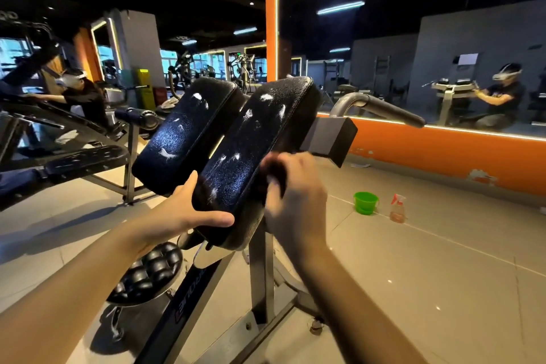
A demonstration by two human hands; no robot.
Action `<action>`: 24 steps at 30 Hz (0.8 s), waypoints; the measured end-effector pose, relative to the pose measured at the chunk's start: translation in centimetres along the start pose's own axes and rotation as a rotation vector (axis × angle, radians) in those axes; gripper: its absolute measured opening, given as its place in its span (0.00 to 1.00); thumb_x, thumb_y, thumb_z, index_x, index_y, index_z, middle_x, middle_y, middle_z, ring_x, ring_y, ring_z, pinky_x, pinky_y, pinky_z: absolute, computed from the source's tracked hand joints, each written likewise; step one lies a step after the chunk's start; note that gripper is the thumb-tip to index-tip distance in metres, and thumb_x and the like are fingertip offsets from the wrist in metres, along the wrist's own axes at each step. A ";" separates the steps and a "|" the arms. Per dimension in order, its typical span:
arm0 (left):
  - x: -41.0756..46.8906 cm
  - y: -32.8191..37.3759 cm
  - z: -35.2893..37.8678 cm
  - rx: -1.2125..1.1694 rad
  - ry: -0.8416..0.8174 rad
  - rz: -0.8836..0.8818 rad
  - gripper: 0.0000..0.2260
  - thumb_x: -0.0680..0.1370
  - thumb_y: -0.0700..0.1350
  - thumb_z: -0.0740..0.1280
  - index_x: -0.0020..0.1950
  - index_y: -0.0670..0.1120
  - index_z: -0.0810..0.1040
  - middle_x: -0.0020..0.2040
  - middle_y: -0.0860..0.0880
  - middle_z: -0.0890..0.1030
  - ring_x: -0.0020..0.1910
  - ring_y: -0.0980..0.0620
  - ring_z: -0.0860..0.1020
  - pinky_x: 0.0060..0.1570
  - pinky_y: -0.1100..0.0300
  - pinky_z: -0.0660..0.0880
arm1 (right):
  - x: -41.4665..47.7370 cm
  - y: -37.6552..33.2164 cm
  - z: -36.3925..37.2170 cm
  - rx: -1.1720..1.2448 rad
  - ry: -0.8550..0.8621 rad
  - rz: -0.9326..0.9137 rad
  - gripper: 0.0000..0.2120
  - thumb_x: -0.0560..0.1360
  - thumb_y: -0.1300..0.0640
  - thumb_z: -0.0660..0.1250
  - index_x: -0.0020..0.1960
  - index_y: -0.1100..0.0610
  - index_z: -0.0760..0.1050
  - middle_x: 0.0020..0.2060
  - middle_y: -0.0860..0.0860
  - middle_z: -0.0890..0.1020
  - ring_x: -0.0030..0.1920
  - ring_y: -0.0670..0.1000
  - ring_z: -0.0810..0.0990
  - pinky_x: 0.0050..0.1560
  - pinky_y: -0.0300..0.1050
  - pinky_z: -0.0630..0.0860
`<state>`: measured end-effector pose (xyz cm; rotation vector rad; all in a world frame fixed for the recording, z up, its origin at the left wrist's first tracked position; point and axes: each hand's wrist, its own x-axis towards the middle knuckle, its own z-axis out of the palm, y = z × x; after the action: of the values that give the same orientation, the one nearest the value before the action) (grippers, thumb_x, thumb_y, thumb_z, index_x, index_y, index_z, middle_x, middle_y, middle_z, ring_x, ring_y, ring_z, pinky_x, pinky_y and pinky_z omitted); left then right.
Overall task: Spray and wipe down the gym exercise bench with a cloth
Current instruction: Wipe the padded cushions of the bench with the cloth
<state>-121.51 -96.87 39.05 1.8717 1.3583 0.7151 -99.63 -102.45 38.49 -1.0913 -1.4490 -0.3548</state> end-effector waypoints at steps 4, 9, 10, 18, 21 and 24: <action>0.3 -0.4 -0.2 0.015 0.010 -0.010 0.78 0.44 0.76 0.79 0.84 0.57 0.40 0.84 0.50 0.50 0.82 0.49 0.53 0.80 0.44 0.55 | -8.1 -1.4 -0.8 0.144 -0.298 -0.090 0.13 0.76 0.63 0.72 0.60 0.55 0.79 0.55 0.48 0.78 0.52 0.44 0.76 0.52 0.38 0.78; 0.0 -0.3 -0.2 0.010 -0.018 -0.031 0.76 0.47 0.76 0.79 0.84 0.57 0.40 0.84 0.51 0.47 0.82 0.48 0.51 0.80 0.41 0.53 | -2.5 1.2 -2.2 0.112 -0.066 0.026 0.12 0.75 0.66 0.70 0.57 0.56 0.79 0.52 0.50 0.78 0.51 0.43 0.73 0.54 0.31 0.72; -0.1 -0.2 -0.1 0.001 -0.020 -0.029 0.76 0.48 0.75 0.80 0.84 0.56 0.40 0.84 0.51 0.47 0.82 0.48 0.51 0.80 0.41 0.53 | -1.1 1.3 -2.1 0.100 -0.004 0.089 0.13 0.75 0.66 0.71 0.57 0.57 0.79 0.52 0.50 0.78 0.52 0.41 0.72 0.54 0.29 0.71; -1.2 0.5 0.1 0.012 -0.016 -0.024 0.79 0.42 0.79 0.76 0.84 0.55 0.39 0.84 0.48 0.44 0.83 0.49 0.45 0.78 0.46 0.48 | -9.8 -1.4 -2.4 0.281 -0.494 -0.041 0.15 0.77 0.58 0.71 0.62 0.49 0.77 0.55 0.43 0.78 0.55 0.41 0.75 0.54 0.37 0.78; -1.3 0.5 0.1 0.027 -0.013 -0.026 0.78 0.43 0.79 0.75 0.84 0.56 0.39 0.85 0.48 0.45 0.83 0.50 0.45 0.78 0.46 0.48 | -8.3 -0.8 -2.9 0.401 -0.440 0.204 0.13 0.75 0.60 0.72 0.57 0.47 0.80 0.50 0.41 0.80 0.53 0.46 0.78 0.50 0.45 0.80; -1.2 0.0 0.2 0.043 0.000 -0.036 0.76 0.46 0.79 0.75 0.84 0.56 0.40 0.85 0.50 0.45 0.83 0.51 0.47 0.78 0.47 0.51 | -6.8 -1.2 -3.2 0.617 -0.523 0.433 0.12 0.74 0.60 0.74 0.56 0.51 0.83 0.47 0.46 0.84 0.50 0.49 0.83 0.48 0.46 0.81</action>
<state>-121.67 -98.09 38.90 1.8756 1.4137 0.6725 -99.74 -108.24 33.58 -0.9750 -1.5601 0.6941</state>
